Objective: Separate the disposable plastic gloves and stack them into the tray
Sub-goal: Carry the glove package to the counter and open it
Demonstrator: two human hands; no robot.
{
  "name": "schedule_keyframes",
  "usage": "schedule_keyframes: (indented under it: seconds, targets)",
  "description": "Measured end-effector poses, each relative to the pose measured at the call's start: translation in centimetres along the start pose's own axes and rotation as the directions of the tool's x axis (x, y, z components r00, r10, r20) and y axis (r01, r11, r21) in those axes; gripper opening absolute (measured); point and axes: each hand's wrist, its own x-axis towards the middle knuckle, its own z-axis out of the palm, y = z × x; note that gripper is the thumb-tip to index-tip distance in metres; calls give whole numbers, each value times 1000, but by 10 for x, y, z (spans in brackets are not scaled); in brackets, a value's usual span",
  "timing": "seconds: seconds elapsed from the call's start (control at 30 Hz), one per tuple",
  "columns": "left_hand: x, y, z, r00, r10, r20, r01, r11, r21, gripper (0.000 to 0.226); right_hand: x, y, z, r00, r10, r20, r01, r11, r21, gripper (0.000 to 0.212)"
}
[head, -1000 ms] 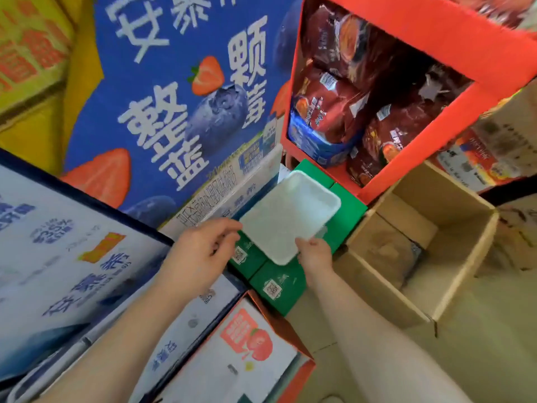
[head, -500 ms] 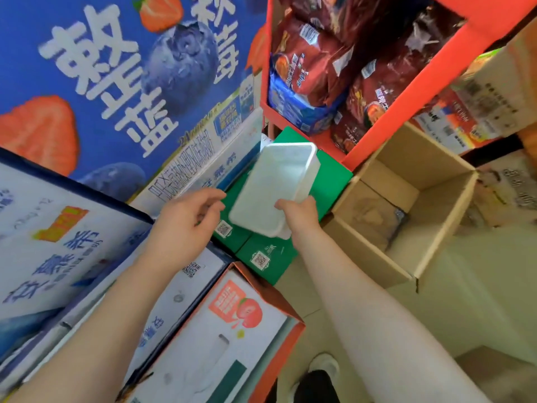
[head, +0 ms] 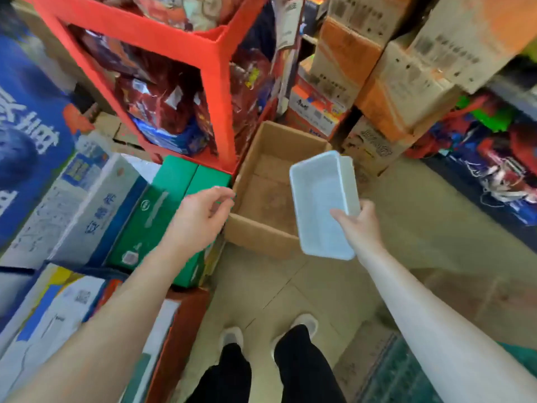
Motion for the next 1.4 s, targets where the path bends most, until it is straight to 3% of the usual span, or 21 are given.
schedule_keyframes:
  seconds: [0.3,0.67,1.0,1.13,1.3,1.4]
  targets:
    - [88,171,145,923,274,270,-328,927,184,23,41,65,-242,942,191,-275,-191,981,28,38]
    - [253,309,318,800,255,543,-467,833,296,22,176,81,-424,843,160,-514,-128,987,97,42]
    - [428,543,489,585,482,652,-708,696,120,24,327,124,-572,611,483,-627,-378,874,305,41]
    - [468,633,568,466,597,653,-794,608,12,22,376,159,-628,499,608,-618,-438,792,425,46]
    - [498,730,687,352,598,720,-842,538,-35,24,425,196,-718,406,661,-631,-443,746,496,49]
    - [510,787,756,240,555,796,-877,476,-67,26,432,213,-785,345,688,-639,-448,718,532,53]
